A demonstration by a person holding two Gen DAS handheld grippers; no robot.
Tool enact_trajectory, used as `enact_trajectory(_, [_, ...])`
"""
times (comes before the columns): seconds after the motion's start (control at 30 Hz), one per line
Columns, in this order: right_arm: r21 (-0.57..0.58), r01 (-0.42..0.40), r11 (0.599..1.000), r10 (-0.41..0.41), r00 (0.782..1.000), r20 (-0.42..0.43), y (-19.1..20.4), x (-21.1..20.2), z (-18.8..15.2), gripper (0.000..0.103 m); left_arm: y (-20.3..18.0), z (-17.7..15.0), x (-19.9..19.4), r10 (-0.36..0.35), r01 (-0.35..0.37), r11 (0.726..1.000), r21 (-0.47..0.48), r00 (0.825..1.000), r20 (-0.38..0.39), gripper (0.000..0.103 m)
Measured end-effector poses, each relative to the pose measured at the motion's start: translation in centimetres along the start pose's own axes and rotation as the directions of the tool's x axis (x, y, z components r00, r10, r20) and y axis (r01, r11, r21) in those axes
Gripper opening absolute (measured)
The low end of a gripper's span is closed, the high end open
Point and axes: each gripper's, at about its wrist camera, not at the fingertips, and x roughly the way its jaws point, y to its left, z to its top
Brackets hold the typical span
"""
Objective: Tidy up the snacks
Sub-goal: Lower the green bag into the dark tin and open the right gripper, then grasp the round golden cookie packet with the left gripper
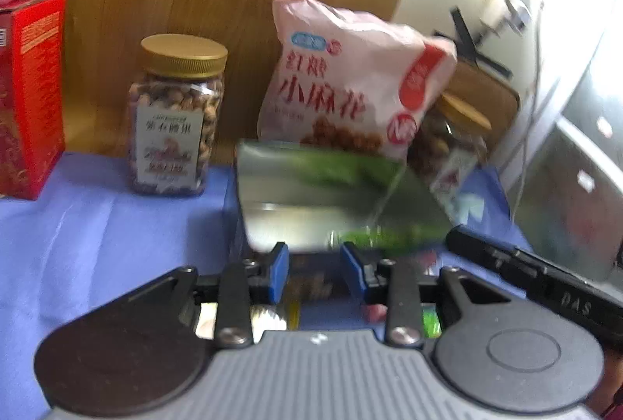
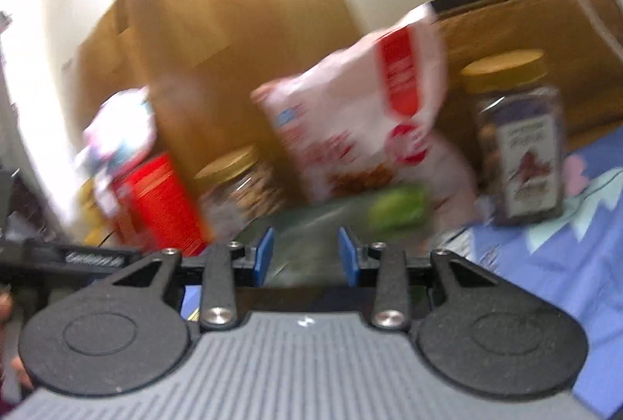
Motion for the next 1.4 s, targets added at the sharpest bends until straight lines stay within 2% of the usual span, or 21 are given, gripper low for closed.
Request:
enact_trajectory(0.13, [-0.030,-0.092,0.995,0.087,0.984,-0.154,2.7,0.1,-3.0,0.041,0.6,-1.8,-1.5,0.059,-0.058,0.998,0.033,0.998,-0.015,0.032])
enact_trajectory(0.23, [-0.085,-0.123,0.989,0.102,0.971,-0.216,4.9,0.8,-4.7,0.041,2.6,-2.1,-1.6,0.158,-0.159,0.987,-0.005,0.987,-0.037,0.037])
enact_trajectory(0.33, [-0.123,-0.128,0.984,0.095,0.965,-0.246,6.3,2.2,-4.7,0.042,5.4,-2.3,-1.3,0.210,-0.214,0.975,-0.060,0.976,-0.060,0.043])
enact_trajectory(0.4, [-0.160,-0.128,0.979,0.079,0.955,-0.285,6.8,3.9,-4.0,0.051,6.8,-2.6,-0.8,0.180,-0.188,0.978,-0.090,0.980,-0.090,0.043])
enact_trajectory(0.47, [-0.203,-0.136,0.970,0.062,0.941,-0.333,7.8,5.7,-3.8,0.051,7.8,-2.8,-0.1,0.167,-0.179,0.977,-0.112,0.980,-0.110,0.045])
enact_trajectory(0.6, [-0.365,-0.175,0.914,0.005,0.907,-0.422,9.6,7.6,-5.2,0.051,8.8,-3.1,0.9,0.157,-0.173,0.977,-0.122,0.979,-0.128,0.048])
enact_trajectory(0.67, [-0.441,-0.153,0.884,-0.073,0.888,-0.454,9.8,7.5,-6.0,0.051,8.8,-3.2,0.8,0.151,-0.164,0.981,-0.105,0.981,-0.120,0.049])
enact_trajectory(0.7, [-0.469,-0.134,0.873,-0.112,0.881,-0.460,9.5,7.3,-6.4,0.055,8.9,-3.3,0.6,0.147,-0.158,0.983,-0.094,0.983,-0.114,0.050])
enact_trajectory(0.77, [-0.451,-0.124,0.884,-0.111,0.881,-0.460,8.7,6.5,-6.0,0.056,8.8,-3.3,0.7,0.132,-0.142,0.987,-0.081,0.985,-0.111,0.051])
enact_trajectory(0.9, [-0.326,-0.153,0.933,-0.030,0.869,-0.494,7.9,7.2,-5.0,0.057,9.1,-3.4,1.6,0.080,-0.094,0.990,-0.101,0.988,-0.133,0.050])
enact_trajectory(0.97, [-0.350,-0.153,0.924,-0.037,0.876,-0.481,8.7,8.0,-5.4,0.057,9.3,-3.6,1.7,0.050,-0.068,0.990,-0.125,0.989,-0.142,0.046])
enact_trajectory(1.07, [-0.392,-0.174,0.904,-0.035,0.880,-0.473,9.9,8.3,-6.1,0.044,9.5,-3.9,1.2,-0.020,-0.005,0.986,-0.169,0.989,-0.149,0.031])
enact_trajectory(1.1, [-0.393,-0.182,0.901,-0.028,0.881,-0.472,10.2,8.5,-6.2,0.040,9.3,-4.0,0.8,-0.019,-0.006,0.986,-0.168,0.988,-0.150,0.030])
enact_trajectory(1.27, [-0.411,-0.204,0.889,0.002,0.897,-0.441,10.8,7.4,-6.6,0.037,7.9,-4.3,-0.7,-0.015,-0.005,0.988,-0.156,0.991,-0.131,0.029])
enact_trajectory(1.4, [-0.424,-0.194,0.885,0.026,0.928,-0.371,11.1,5.6,-5.6,0.037,6.5,-2.9,-2.7,-0.033,0.024,0.989,-0.144,0.998,-0.060,0.029])
